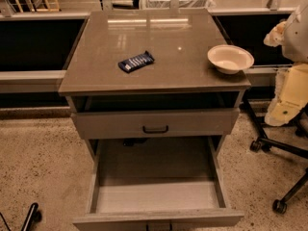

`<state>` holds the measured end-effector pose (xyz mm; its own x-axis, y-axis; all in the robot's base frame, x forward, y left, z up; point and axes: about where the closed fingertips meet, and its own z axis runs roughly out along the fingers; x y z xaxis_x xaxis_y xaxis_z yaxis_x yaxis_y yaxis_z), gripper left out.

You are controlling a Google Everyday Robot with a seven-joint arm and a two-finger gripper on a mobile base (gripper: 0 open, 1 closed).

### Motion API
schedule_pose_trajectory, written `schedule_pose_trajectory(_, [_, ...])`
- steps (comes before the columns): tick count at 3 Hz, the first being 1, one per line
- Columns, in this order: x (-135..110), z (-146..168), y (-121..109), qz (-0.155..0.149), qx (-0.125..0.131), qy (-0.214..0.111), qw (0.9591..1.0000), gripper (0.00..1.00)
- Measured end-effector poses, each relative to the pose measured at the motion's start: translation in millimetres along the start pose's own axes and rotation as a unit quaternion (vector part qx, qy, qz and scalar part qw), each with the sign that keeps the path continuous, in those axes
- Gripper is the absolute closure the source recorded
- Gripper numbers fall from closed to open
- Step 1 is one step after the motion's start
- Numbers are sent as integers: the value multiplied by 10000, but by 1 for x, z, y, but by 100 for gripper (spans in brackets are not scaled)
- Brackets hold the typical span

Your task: Place rxbar blueberry into middle drawer

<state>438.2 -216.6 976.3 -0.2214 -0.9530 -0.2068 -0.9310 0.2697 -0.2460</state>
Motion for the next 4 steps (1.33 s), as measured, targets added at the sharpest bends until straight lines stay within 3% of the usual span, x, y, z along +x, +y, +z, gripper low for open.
schedule_pose_trajectory(1, [-5,3,-2,-74,-38,-46,10000,0])
schedule_pose_trajectory(2, [-47,27,-19,-670,-362,-410,9963,0])
schedule_pose_trajectory(3, [-126,86,-27,-1420,-831,-1040,9809,0])
schedule_pose_trajectory(4, [-140,106,-30,-1545,-975,-1148,9764,0])
